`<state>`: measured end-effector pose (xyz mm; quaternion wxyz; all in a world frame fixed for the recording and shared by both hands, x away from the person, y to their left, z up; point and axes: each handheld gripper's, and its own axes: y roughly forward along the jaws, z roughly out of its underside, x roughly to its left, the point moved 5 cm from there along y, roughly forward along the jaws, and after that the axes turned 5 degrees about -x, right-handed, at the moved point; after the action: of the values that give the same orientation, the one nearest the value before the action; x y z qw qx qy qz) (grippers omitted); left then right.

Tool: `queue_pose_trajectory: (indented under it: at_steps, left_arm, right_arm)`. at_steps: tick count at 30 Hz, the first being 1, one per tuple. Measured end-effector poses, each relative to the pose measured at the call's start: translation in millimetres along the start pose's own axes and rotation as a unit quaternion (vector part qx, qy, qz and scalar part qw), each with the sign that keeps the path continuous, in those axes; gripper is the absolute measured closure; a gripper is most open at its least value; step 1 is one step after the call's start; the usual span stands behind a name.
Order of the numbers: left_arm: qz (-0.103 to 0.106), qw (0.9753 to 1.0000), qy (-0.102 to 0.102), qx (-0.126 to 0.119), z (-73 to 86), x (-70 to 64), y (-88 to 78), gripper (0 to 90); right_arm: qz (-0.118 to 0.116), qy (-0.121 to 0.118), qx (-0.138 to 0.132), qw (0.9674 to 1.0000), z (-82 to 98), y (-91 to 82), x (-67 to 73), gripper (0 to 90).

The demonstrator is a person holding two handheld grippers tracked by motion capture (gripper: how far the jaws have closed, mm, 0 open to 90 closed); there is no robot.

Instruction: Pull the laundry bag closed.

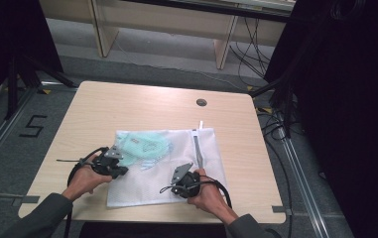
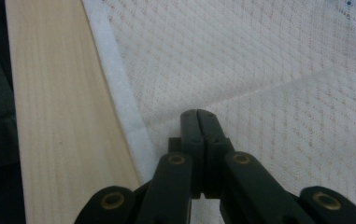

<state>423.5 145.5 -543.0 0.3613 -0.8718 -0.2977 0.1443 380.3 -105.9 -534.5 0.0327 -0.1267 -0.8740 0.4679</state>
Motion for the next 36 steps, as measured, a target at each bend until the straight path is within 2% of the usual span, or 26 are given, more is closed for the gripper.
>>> queue_pose_trajectory:
  at_steps: [2, 3, 4, 6, 7, 9, 10, 13, 14, 15, 16, 17, 19, 20, 21, 22, 23, 24, 25, 26, 28, 29, 30, 32, 34, 36]
  left_arm:
    - [0.001, 1.0000, 0.004, 0.005, 2.1, 0.6, -2.2, 89.7]
    - [-0.001, 1.0000, -0.007, 0.000, 2.7, -0.5, -1.9, 89.7]
    - [-0.001, 1.0000, -0.007, 0.000, 2.7, -0.5, -1.9, 89.6]
    - [-0.005, 1.0000, 0.003, 0.003, 2.9, 1.0, -3.2, 89.6]
    - [-0.006, 1.0000, -0.002, 0.006, 3.7, 2.3, -3.5, 89.6]
    - [-0.008, 0.9999, 0.004, 0.006, 3.4, 3.9, -4.1, 89.6]
    - [-0.009, 0.9999, -0.007, 0.007, 4.1, 3.5, -4.2, 89.6]
    - [-0.010, 0.9999, -0.004, 0.006, 4.5, 4.1, -4.6, 89.6]
    - [-0.010, 0.9999, -0.004, 0.007, 4.6, 4.2, -4.8, 89.6]
    - [-0.010, 0.9999, -0.004, 0.006, 4.7, 4.2, -4.8, 89.6]
    - [-0.007, 1.0000, -0.004, 0.005, 4.8, 4.6, -4.8, 89.6]
    - [-0.008, 0.9999, -0.001, 0.007, 5.2, 5.5, -6.1, 89.6]
    - [-0.007, 0.9999, 0.000, 0.007, 5.6, 5.7, -6.3, 89.6]
    - [-0.011, 0.9999, 0.002, 0.011, 6.1, 6.6, -7.0, 89.6]
    - [-0.008, 0.9999, -0.004, 0.015, 6.5, 5.8, -7.4, 89.6]
    - [-0.008, 0.9999, -0.004, 0.014, 6.4, 5.9, -7.3, 89.3]
    - [-0.012, 0.9999, -0.002, 0.011, 5.8, 5.8, -6.8, 89.3]
    - [-0.009, 0.9998, -0.005, 0.017, 5.1, 3.9, -7.5, 87.6]
    - [-0.009, 0.9998, -0.005, 0.017, 5.1, 3.9, -7.5, 86.6]
    - [-0.010, 0.9999, -0.006, 0.011, 3.4, 2.9, -8.3, 86.6]
    - [-0.006, 0.9999, -0.006, -0.011, -3.9, -2.3, -13.0, 85.8]
    - [-0.006, 0.9999, -0.006, -0.011, -3.9, -2.3, -13.0, 85.2]
    - [-0.004, 0.9996, -0.003, -0.029, -9.8, -6.1, -15.8, 84.7]
    - [-0.001, 0.9993, -0.008, -0.037, -12.5, -8.9, -16.4, 82.3]
    - [0.014, 0.9985, -0.013, -0.051, -16.0, -14.9, -16.2, 80.5]
    - [0.024, 0.9978, -0.022, -0.058, -19.1, -22.8, -14.6, 74.1]
  right_arm:
    - [-0.005, -0.003, -0.001, 1.0000, -1.8, 0.8, 1.5, 90.0]
    - [-0.005, -0.004, -0.002, 1.0000, -2.2, 1.2, 2.0, 90.0]
    - [-0.005, -0.004, -0.002, 1.0000, -2.2, 1.2, 2.0, 90.0]
    - [-0.007, -0.002, -0.001, 1.0000, -4.0, 2.4, 4.8, 90.0]
    - [-0.008, -0.002, -0.001, 1.0000, -5.4, 3.4, 5.9, 90.0]
    - [-0.007, -0.009, -0.004, 0.9999, -6.3, 3.9, 5.6, 90.0]
    - [-0.007, -0.008, -0.006, 0.9999, -7.0, 4.7, 6.3, 90.0]
    - [-0.010, -0.007, -0.011, 0.9999, -8.1, 0.8, 5.5, 90.0]
    - [-0.008, -0.004, -0.015, 0.9998, -8.5, -2.3, 3.9, 90.0]
    - [-0.003, 0.013, -0.022, 0.9997, -8.0, -7.6, 1.8, 90.0]
    - [0.002, 0.009, -0.031, 0.9995, -7.7, -13.4, -4.3, 90.0]
    - [0.020, 0.012, -0.037, 0.9990, -1.5, -28.3, -16.9, 90.0]
    - [0.021, 0.016, -0.037, 0.9989, 2.0, -32.4, -20.4, 90.0]
    - [0.031, 0.005, -0.027, 0.9992, 14.1, -42.0, -29.0, 90.0]
    - [0.031, 0.005, -0.027, 0.9992, 14.1, -42.0, -29.0, 90.0]
    - [0.030, 0.018, -0.024, 0.9991, 22.1, -47.6, -30.5, 90.0]
    - [0.030, 0.018, -0.024, 0.9991, 22.1, -47.6, -30.5, 90.0]
    - [0.017, 0.020, -0.025, 0.9993, 28.5, -53.5, -31.8, 90.0]
    - [0.017, 0.020, -0.025, 0.9993, 28.5, -53.5, -31.8, 90.0]
    - [0.025, 0.020, -0.026, 0.9992, 30.1, -55.7, -33.4, 89.5]
    - [0.018, 0.029, -0.027, 0.9990, 38.2, -60.0, -36.0, 84.0]
    - [0.018, 0.029, -0.027, 0.9990, 38.2, -60.0, -36.0, 84.0]
    - [0.010, 0.030, -0.019, 0.9993, 44.7, -60.0, -36.7, 78.1]
    - [0.008, 0.033, -0.015, 0.9993, 50.2, -58.4, -36.9, 75.6]
    - [-0.001, 0.035, -0.010, 0.9993, 51.6, -58.7, -36.4, 73.6]
    - [-0.005, 0.036, -0.007, 0.9993, 53.4, -58.7, -35.8, 69.8]
